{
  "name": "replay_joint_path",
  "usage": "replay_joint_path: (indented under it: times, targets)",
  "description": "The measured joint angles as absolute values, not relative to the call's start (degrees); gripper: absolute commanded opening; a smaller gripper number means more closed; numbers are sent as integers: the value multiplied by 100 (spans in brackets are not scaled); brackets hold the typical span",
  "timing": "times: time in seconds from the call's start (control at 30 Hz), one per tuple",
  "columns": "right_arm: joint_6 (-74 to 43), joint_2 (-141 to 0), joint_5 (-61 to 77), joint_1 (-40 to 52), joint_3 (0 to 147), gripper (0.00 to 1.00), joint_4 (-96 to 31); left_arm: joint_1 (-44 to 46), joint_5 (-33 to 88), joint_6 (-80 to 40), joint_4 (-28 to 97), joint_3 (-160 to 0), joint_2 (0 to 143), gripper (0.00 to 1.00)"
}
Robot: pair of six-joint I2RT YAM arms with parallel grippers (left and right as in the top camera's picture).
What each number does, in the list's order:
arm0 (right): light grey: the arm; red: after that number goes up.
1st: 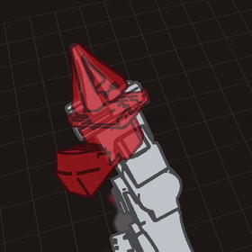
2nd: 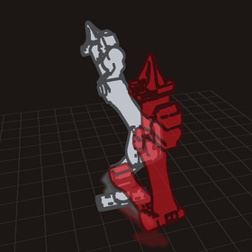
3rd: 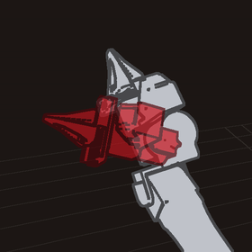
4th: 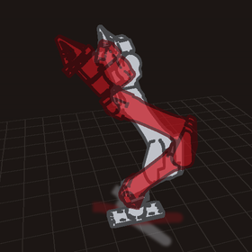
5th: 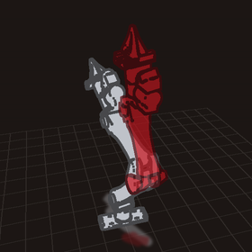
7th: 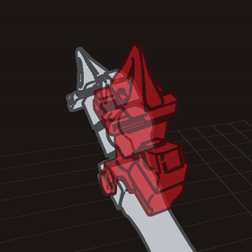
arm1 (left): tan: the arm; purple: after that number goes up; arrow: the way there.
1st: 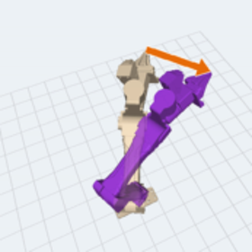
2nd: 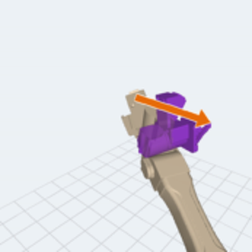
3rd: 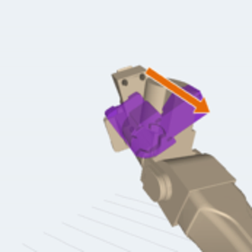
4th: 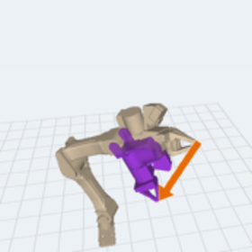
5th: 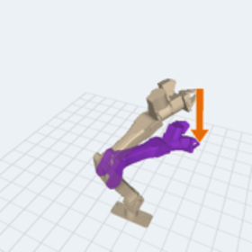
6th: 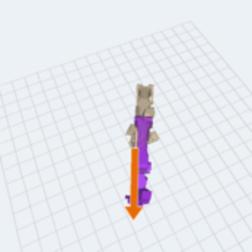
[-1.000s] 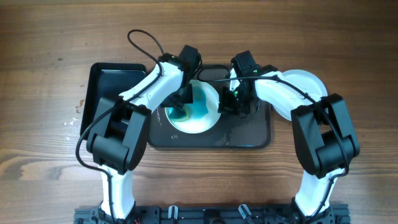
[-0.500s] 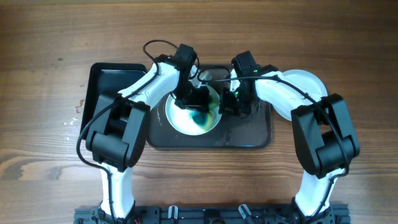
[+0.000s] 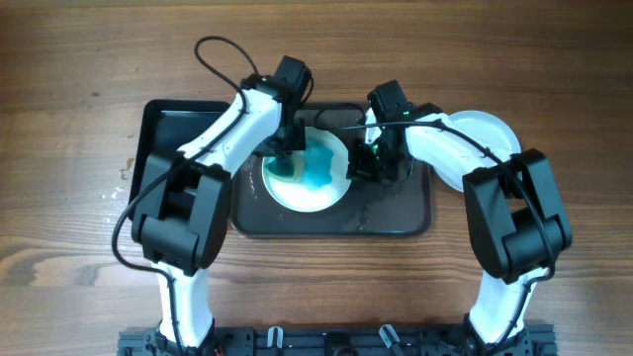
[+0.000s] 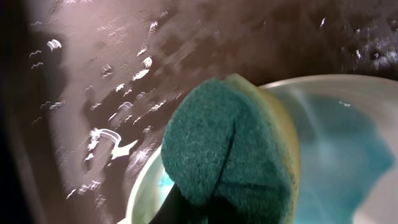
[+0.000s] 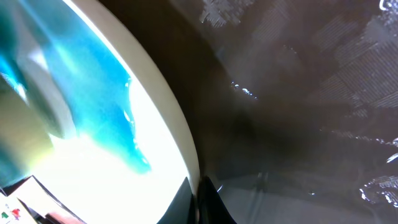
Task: Clean dirty plates on tray and stack at the side
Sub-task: 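Lift the last plate with right gripper, withdraw sponge left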
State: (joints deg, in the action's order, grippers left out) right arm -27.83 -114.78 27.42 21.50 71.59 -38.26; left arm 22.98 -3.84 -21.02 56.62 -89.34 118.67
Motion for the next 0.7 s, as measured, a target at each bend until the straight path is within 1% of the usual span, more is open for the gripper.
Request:
replay_joint_path:
  times: [0.2, 0.37, 0.53, 0.7]
  targets:
    - [-2716, -11478, 2742, 2145, 7159, 4, -3852, 2104, -403, -2180, 6200, -9227, 11253, 4]
    - [-2539, -11426, 2628, 2145, 7159, 4, -3872, 1752, -403, -2182, 6263, -9233, 11207, 4]
    - [-2453, -10742, 1776, 2145, 7122, 4, -4185, 1448, -405, -2182, 6206, -9233, 11207, 4]
    - [-2368, -9821, 499, 2255, 7122, 4, -4600, 1391, -405, -2182, 6202, -9233, 11207, 4]
